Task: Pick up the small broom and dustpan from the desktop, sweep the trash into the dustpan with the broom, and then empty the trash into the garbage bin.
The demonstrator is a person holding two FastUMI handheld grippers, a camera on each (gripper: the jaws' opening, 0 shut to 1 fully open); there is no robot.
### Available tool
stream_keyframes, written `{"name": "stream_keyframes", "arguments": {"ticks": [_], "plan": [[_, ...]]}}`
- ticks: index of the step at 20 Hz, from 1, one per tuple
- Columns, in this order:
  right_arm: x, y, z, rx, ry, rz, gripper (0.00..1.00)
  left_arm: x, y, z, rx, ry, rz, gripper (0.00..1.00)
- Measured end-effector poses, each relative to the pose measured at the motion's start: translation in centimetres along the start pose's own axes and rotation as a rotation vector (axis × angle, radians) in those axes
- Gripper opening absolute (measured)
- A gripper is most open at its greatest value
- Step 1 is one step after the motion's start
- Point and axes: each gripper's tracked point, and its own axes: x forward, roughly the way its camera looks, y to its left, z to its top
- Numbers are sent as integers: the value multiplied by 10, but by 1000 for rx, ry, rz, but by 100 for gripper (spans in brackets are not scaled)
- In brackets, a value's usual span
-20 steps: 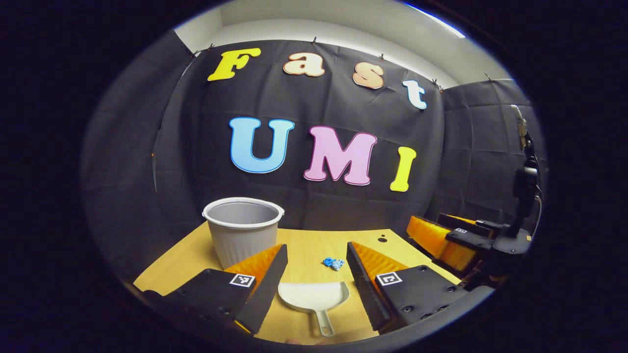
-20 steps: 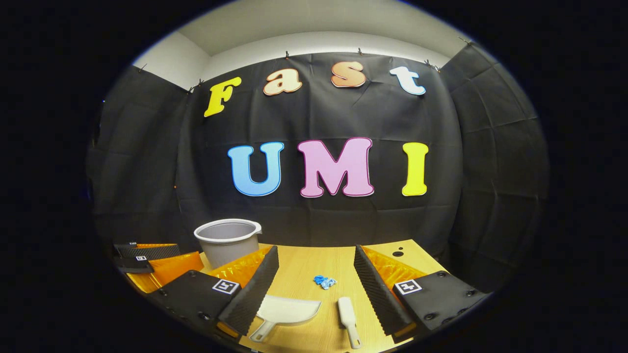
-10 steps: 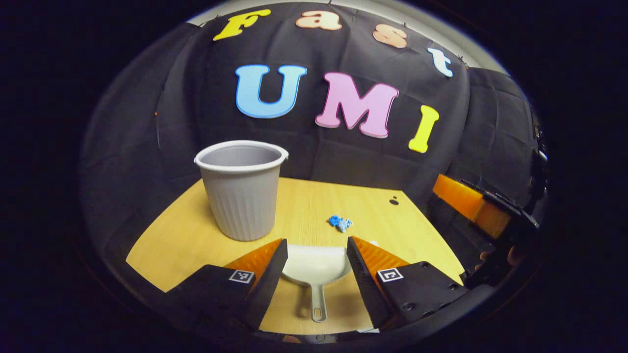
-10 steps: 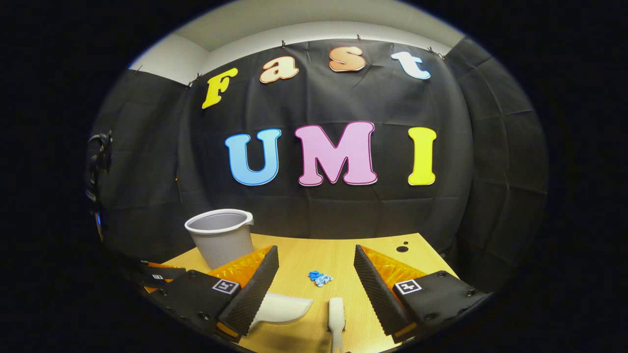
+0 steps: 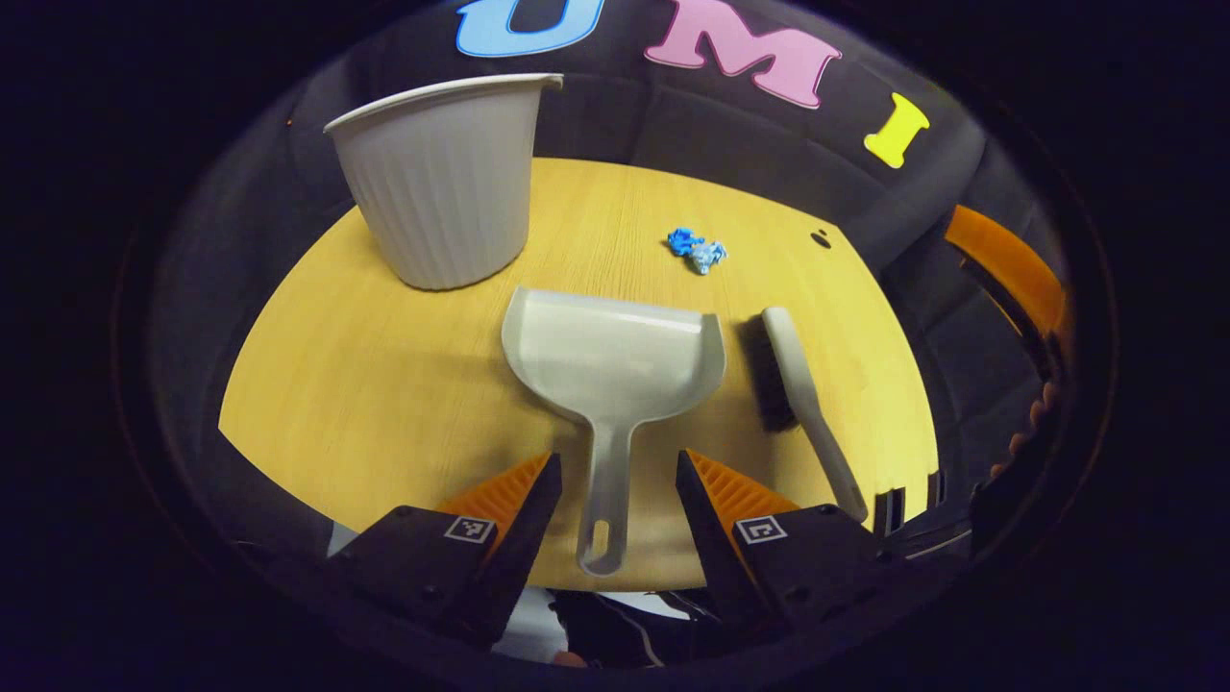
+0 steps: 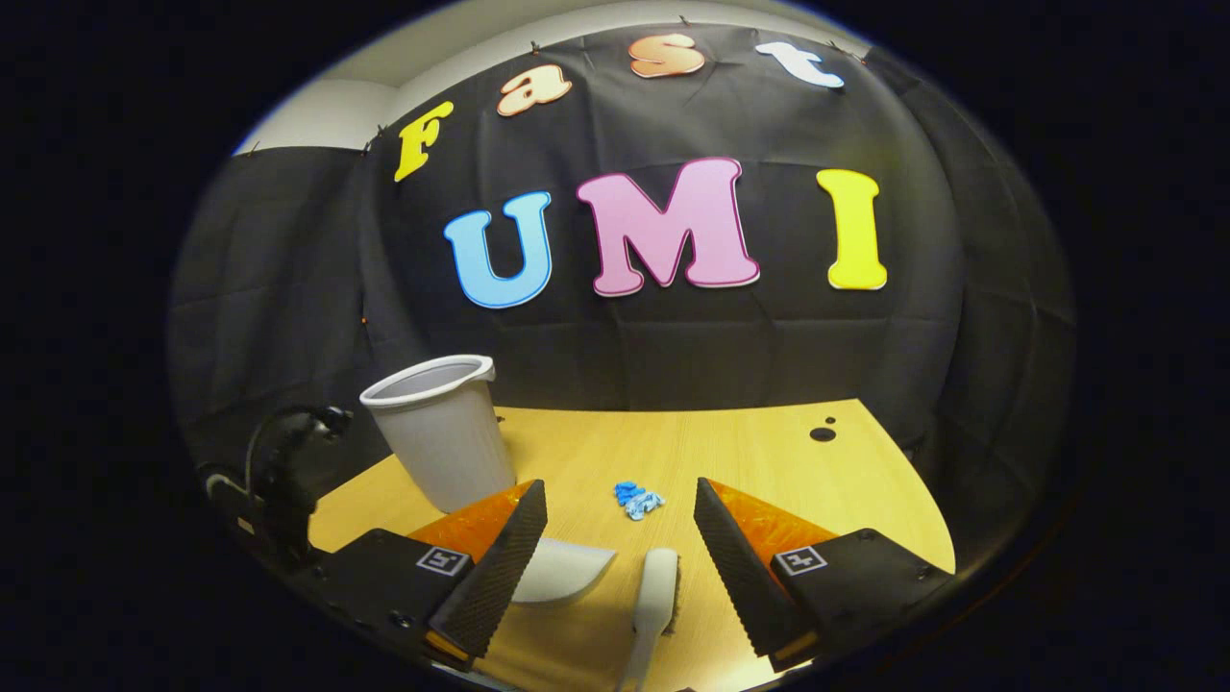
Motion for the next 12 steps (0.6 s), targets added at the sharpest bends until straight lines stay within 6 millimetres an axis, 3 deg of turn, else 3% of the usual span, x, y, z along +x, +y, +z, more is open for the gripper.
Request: {"name": "stream_keyframes", "arguments": {"ticks": [4,7,12], "plan": [[-1,-6,-34,81,111,43,98,33,5,-12,-19,182,69,74],[-3,-24,-52,131,174,16,97,49,3,-3,10,241,71,74],[-13,-25,-65,168,220,25,97,72,7,8,52,360,110,72]]}}
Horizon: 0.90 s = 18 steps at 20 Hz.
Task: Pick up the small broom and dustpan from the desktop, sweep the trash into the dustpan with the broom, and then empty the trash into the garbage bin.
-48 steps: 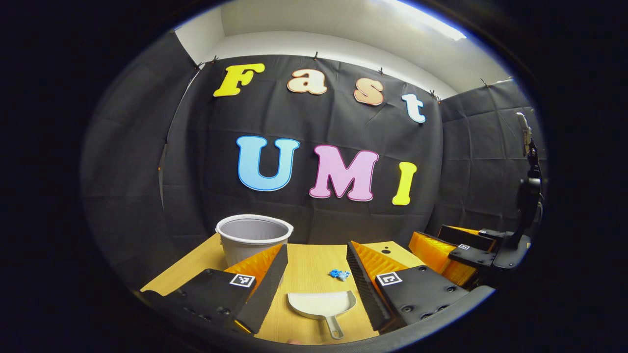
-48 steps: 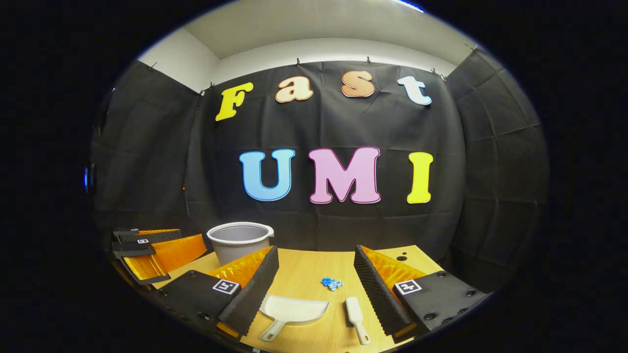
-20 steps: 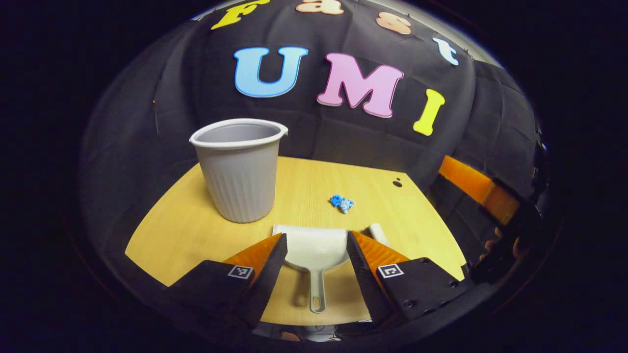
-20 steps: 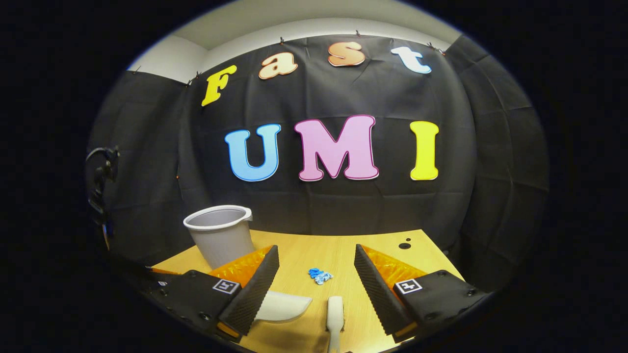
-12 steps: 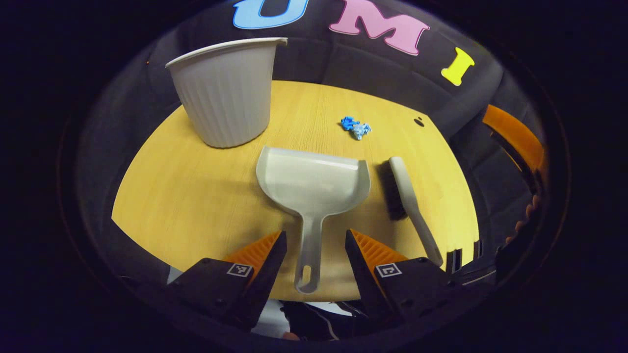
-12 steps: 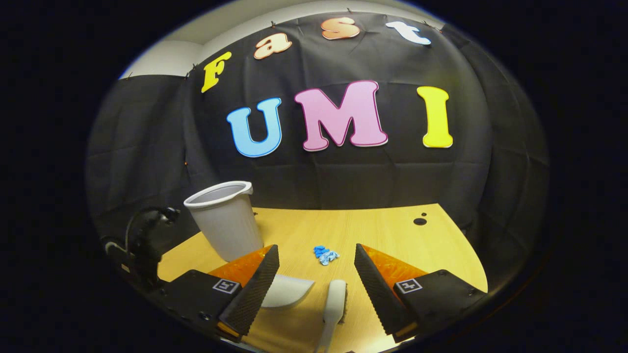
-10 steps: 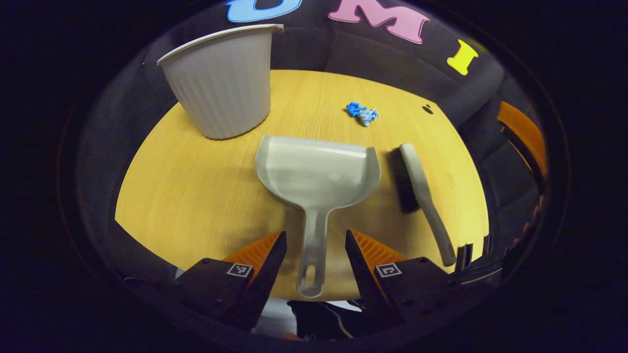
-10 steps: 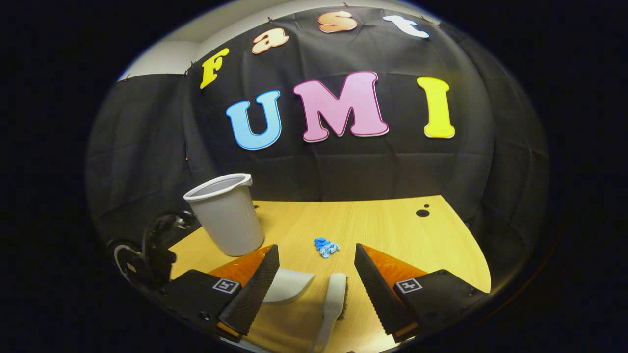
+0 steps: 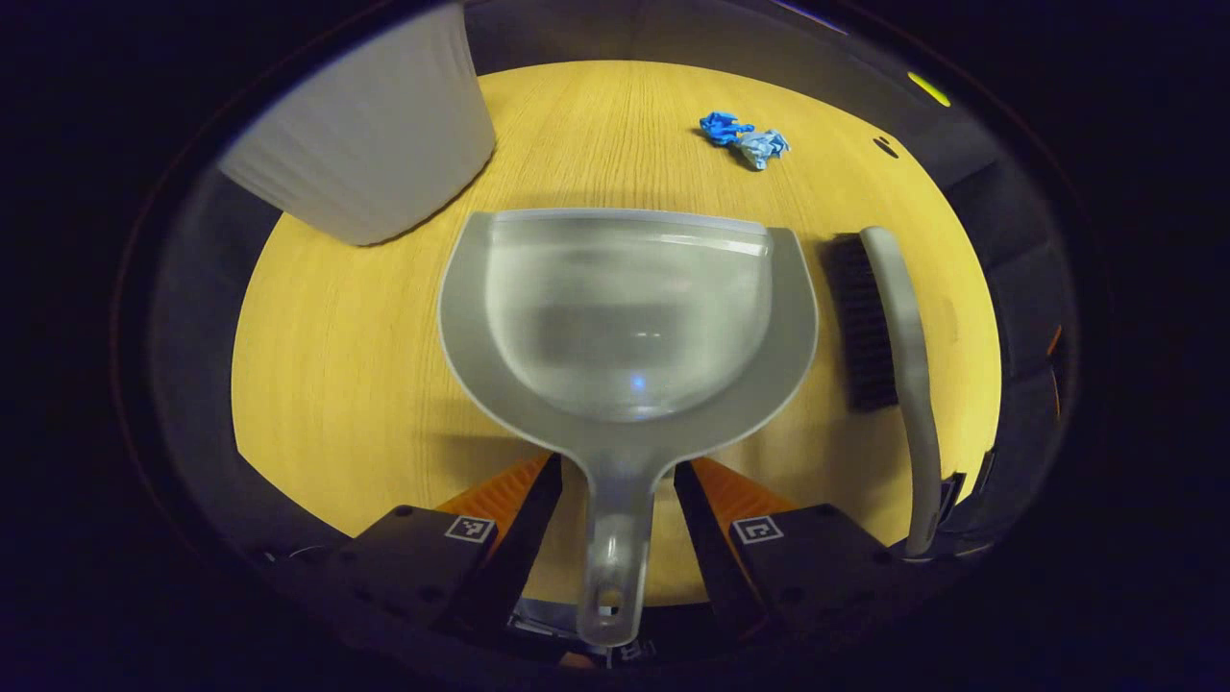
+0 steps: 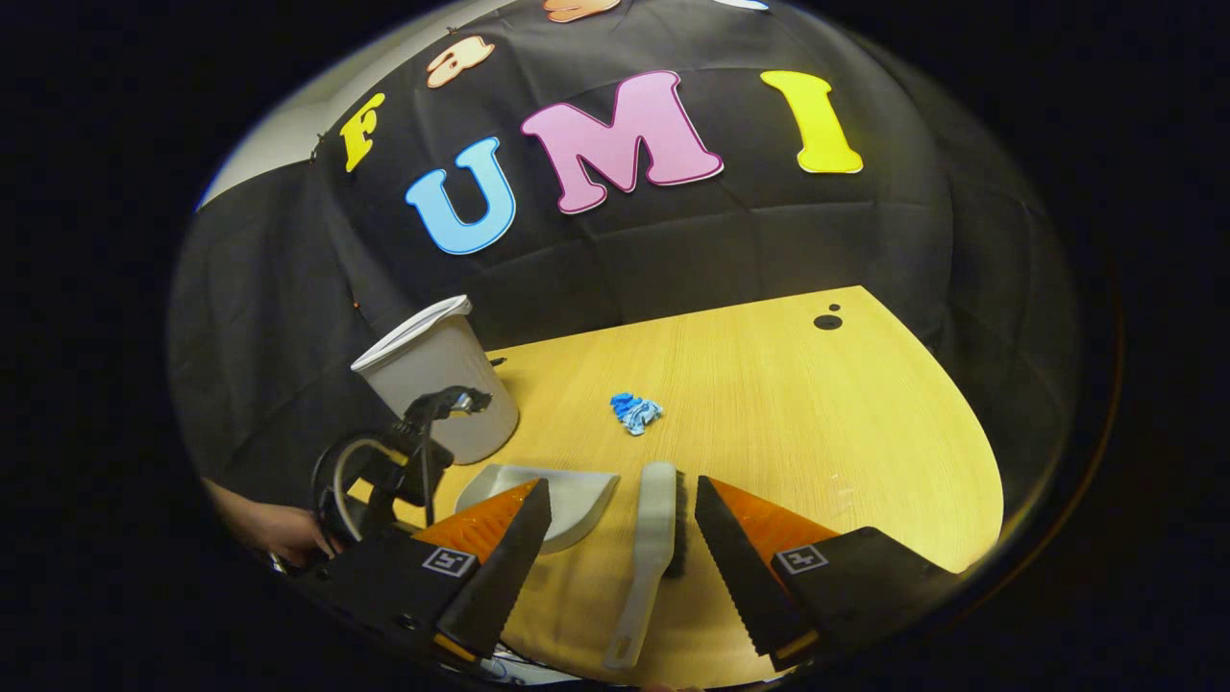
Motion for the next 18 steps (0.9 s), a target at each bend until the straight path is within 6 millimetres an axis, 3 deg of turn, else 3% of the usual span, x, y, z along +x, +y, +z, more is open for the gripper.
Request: {"name": "stream_keyframes", "arguments": {"ticks": [3,7,13,18], "plan": [[-1,5,1,21,1,18,97,1,1,0,-36,80,3,35],[2,-3,-13,60,51,-15,97,-2,-1,-3,-15,121,-8,31],[10,6,-40,63,170,-42,97,1,1,-1,34,97,-35,30],[25,-13,-93,52,399,-154,97,4,0,2,44,20,-51,30]]}}
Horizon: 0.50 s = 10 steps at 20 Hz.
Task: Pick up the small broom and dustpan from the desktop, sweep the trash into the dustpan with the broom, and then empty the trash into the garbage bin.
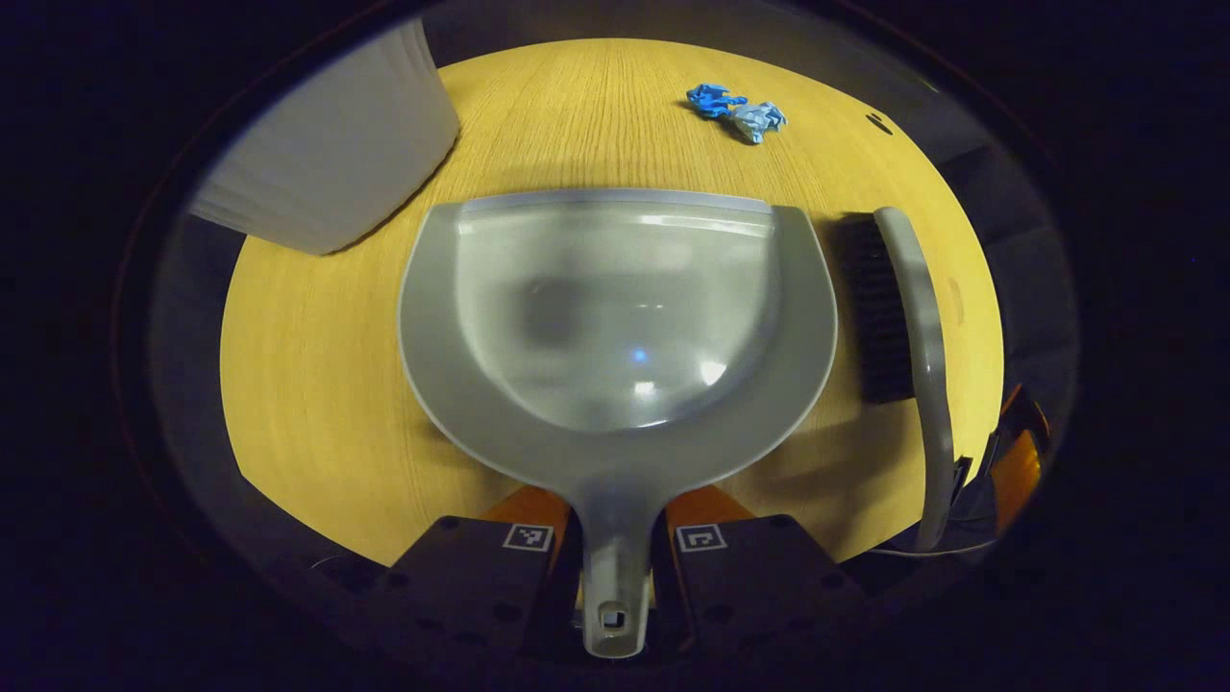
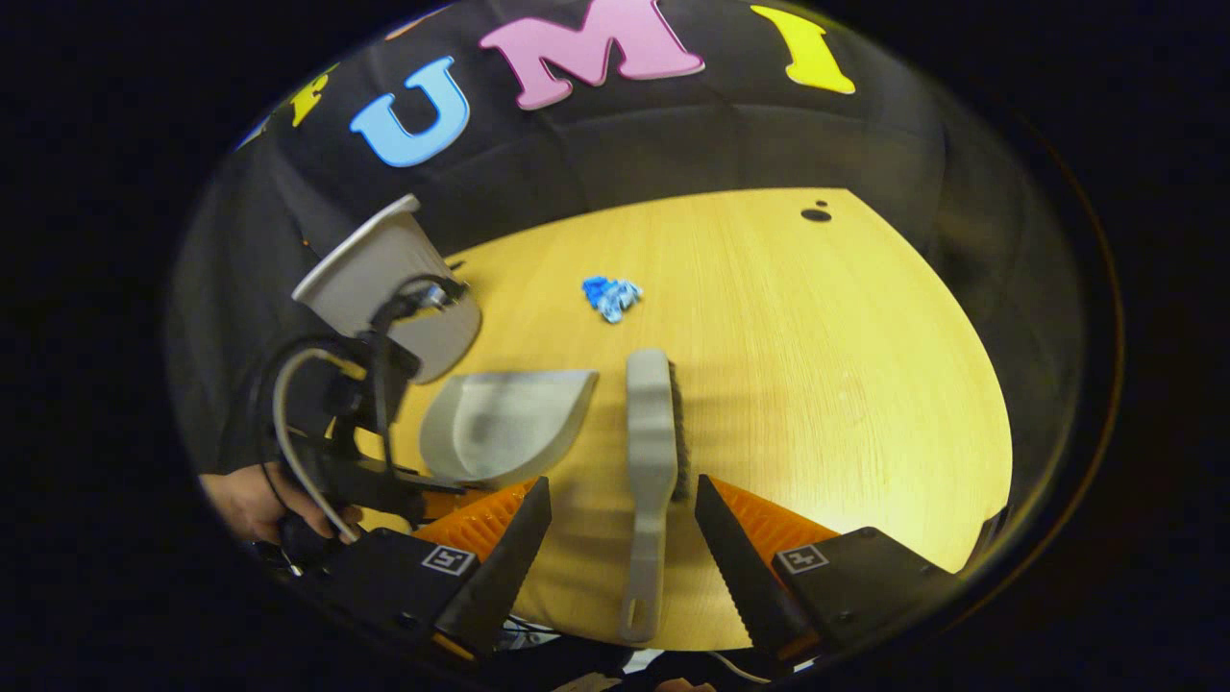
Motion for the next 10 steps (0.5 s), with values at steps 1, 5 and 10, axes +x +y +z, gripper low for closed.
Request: {"name": "stream_keyframes", "arguments": {"ticks": [1,5,10], "plan": [[9,-3,-7,0,43,-17,97,0,0,0,-5,-14,-9,30],[47,-12,-46,18,252,-75,98,2,0,0,-10,-65,-37,30],[67,-22,-61,-70,350,-134,94,1,1,-2,-20,-84,-58,30]]}}
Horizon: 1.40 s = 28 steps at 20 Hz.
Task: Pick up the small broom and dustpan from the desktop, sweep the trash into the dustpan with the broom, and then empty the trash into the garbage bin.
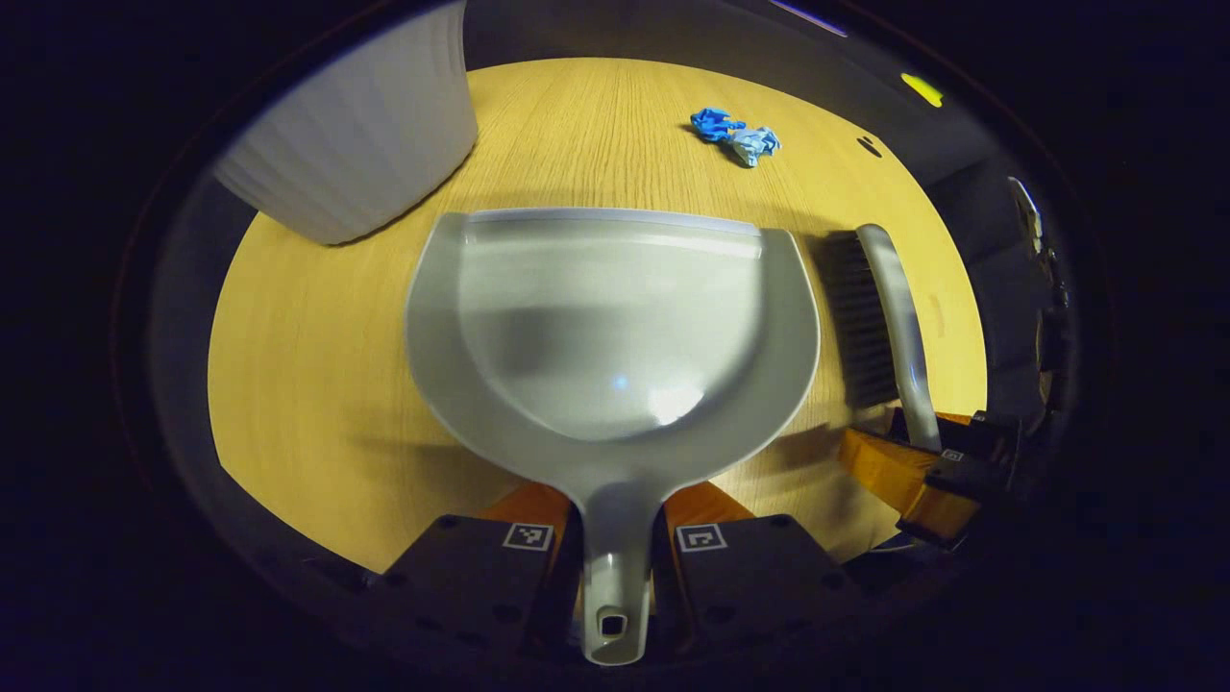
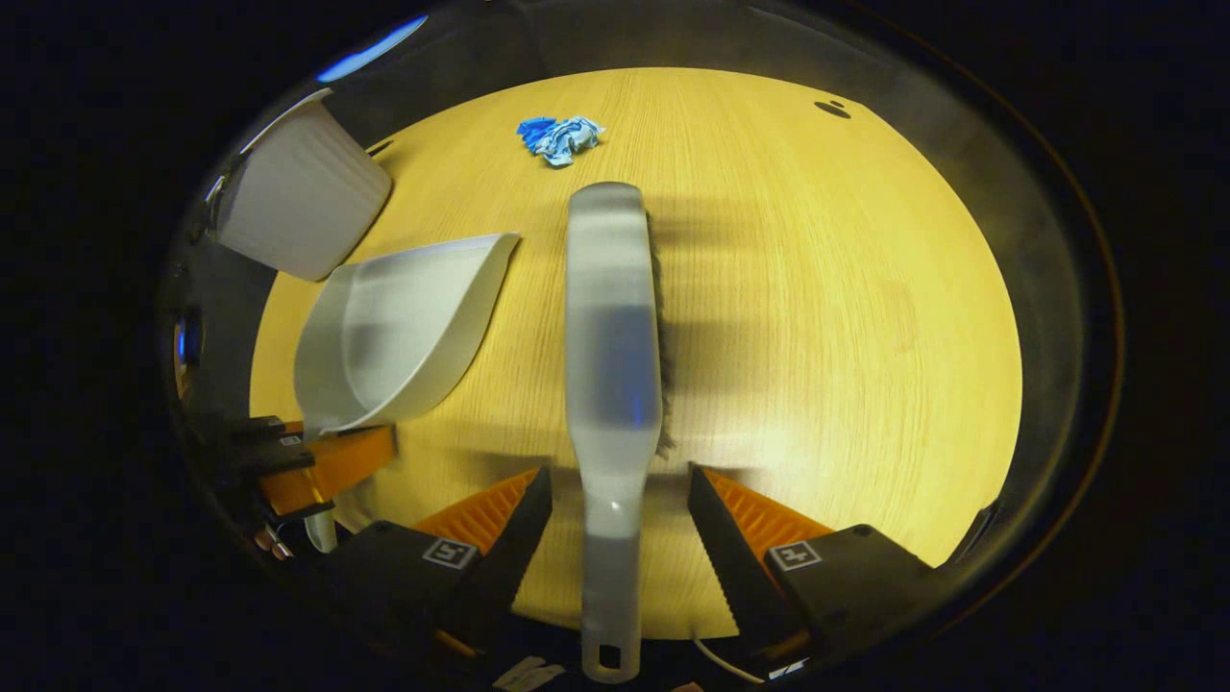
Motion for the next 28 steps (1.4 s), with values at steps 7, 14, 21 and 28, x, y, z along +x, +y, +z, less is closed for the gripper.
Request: {"name": "stream_keyframes", "arguments": {"ticks": [7,14,21,28], "plan": [[3,-9,11,60,93,22,28,-2,1,-1,7,-14,-23,30],[-12,-22,95,-151,-52,-16,28,-1,6,3,71,-3,-37,30],[-22,-47,254,-339,-216,-103,28,-8,18,24,190,24,-19,30],[33,-58,300,-598,-71,-138,28,-4,35,48,315,44,17,30]]}}
